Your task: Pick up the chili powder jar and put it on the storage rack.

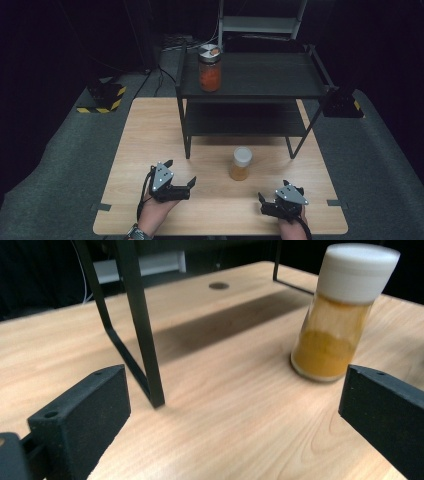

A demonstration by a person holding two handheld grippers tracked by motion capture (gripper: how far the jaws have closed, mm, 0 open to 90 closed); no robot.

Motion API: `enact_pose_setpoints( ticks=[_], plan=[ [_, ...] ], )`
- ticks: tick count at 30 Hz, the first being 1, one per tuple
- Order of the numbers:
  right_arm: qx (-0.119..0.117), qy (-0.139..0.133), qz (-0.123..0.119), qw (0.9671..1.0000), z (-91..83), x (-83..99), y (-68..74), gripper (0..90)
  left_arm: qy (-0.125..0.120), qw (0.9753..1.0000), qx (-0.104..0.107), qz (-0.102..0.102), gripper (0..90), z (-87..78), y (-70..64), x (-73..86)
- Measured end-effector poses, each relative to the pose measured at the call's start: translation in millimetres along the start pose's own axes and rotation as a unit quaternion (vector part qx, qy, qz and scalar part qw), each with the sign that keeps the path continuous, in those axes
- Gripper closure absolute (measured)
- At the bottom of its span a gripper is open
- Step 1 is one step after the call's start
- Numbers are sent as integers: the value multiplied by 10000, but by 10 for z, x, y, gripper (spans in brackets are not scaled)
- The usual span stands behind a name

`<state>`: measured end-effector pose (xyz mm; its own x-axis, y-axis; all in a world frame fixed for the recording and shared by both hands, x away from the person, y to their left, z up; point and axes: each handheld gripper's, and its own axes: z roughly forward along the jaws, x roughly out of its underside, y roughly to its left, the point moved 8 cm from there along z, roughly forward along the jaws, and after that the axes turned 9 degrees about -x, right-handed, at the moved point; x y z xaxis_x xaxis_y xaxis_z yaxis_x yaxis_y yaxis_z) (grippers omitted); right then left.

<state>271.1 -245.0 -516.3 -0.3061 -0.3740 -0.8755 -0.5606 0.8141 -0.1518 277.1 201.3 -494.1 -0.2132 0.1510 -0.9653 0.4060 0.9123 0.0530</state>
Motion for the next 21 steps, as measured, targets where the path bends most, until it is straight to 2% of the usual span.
enact_pose_setpoints(
  ticks=[4, 7, 8, 10, 14, 16, 21],
  plan=[
    [13, -10, 13, 10000, -2, 2, 1, 0, 128, 9999, 26, 3, 3, 1, 41, 148],
    [24, -16, 12, 10000, -3, 3, 2, 0, 178, 9998, 29, -26, 3, 4, 55, 193],
    [30, -13, 12, 10000, -3, 3, 4, 0, 274, 9996, 6, -25, 3, 9, 69, 259],
    [38, -8, 9, 10000, -2, 2, 7, 0, 306, 9995, -11, -11, 3, 10, 72, 280],
    [54, 22, -4, 10000, 2, -3, 10, 0, 553, 9984, -111, 10, 3, 21, 109, 363],
    [59, 20, 12, 10000, 2, -3, 11, 0, 614, 9980, -155, 82, 4, 19, 117, 387],
    [98, 24, 43, 9999, 3, -4, 15, 0, 821, 9964, -169, 141, 4, 23, 112, 435]
  ],
)
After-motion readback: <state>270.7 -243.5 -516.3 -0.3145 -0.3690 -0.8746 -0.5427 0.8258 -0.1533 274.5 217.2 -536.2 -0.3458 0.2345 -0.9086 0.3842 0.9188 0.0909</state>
